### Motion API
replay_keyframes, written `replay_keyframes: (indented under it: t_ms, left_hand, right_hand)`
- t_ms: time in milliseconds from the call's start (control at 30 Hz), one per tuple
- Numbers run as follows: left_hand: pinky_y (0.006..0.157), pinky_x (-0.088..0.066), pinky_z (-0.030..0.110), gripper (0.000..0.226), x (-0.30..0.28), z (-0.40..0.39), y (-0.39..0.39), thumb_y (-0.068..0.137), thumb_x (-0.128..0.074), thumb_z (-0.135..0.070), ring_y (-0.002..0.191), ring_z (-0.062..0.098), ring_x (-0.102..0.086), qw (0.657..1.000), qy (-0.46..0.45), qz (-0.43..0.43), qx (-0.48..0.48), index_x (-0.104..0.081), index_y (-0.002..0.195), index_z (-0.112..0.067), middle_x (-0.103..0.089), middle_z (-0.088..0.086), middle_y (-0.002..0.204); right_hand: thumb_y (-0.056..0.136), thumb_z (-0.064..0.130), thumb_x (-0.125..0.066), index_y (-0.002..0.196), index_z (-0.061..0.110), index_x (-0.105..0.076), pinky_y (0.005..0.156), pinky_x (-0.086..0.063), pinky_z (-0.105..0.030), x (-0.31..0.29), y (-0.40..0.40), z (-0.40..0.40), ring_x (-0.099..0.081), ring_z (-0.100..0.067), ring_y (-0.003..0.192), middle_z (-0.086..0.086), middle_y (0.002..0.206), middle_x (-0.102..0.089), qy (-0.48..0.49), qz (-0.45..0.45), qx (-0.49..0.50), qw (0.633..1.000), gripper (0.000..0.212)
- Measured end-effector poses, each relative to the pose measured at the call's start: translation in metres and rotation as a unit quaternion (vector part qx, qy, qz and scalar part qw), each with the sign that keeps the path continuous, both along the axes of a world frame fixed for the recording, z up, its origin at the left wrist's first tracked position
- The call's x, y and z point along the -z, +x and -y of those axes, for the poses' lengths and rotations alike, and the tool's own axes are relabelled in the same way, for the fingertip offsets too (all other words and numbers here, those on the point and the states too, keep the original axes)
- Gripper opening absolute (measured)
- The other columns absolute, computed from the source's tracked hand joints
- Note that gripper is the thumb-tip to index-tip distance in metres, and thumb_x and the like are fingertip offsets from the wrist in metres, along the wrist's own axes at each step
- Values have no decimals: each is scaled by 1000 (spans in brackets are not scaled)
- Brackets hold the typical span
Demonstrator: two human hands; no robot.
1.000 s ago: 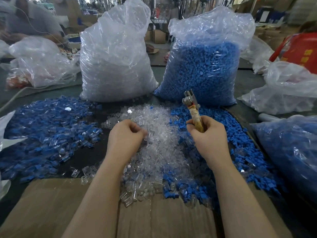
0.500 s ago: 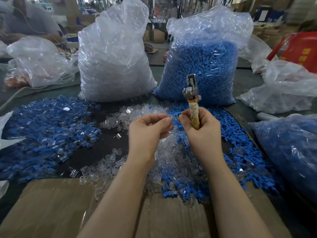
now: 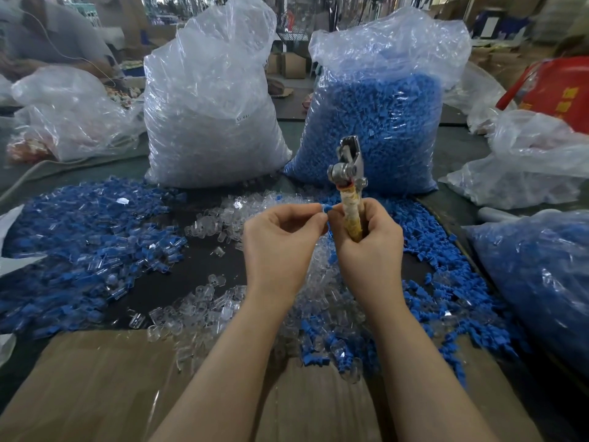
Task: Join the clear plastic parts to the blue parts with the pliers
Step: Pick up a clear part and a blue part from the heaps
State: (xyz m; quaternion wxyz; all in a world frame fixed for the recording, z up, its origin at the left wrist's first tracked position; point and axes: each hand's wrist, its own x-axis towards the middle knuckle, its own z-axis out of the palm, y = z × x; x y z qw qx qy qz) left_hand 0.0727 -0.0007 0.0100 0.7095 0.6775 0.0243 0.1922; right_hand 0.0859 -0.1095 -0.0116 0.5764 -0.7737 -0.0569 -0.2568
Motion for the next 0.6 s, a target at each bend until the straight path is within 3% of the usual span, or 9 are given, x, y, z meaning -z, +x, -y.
replay_keyframes:
  t_ms: [133,300,500,600]
  left_hand:
    - [73,-60,24,16,4,-3,1,80,-78,-5,75,7,-73,997,64,30,-25,-77,85,-20,-76,-6,77]
    - [70,-56,16,12,9,-4,1,81,-78,-8,73,1,-70,990,121,55,-48,-78,88,-17,-74,-11,77]
    - [71,-58,23,12,14,-6,4,80,-80,-11,72,4,-70,991,102,47,-70,-76,81,-23,-73,-10,73]
    - [71,-59,28,14,15,-9,6,81,-78,-9,72,11,-72,997,40,22,-61,-74,79,-22,-74,-5,74]
  right_hand:
    - [91,25,-67,85,14,-62,54,-35,-24,1,2,-1,-43,-4,53,12,59,-51,0,-23,-8,1000,13]
    - [91,20,-67,88,14,-65,56,-41,-34,1,2,0,-45,-9,56,7,64,-56,-19,-35,-24,999,7]
    - [92,20,-64,87,15,-64,53,-36,-32,3,3,0,-41,-8,52,12,58,-51,-31,-45,-54,997,7]
    - [93,21,-64,90,18,-65,57,-46,-41,-1,2,1,-55,-24,62,-1,70,-64,-17,-64,-93,993,5]
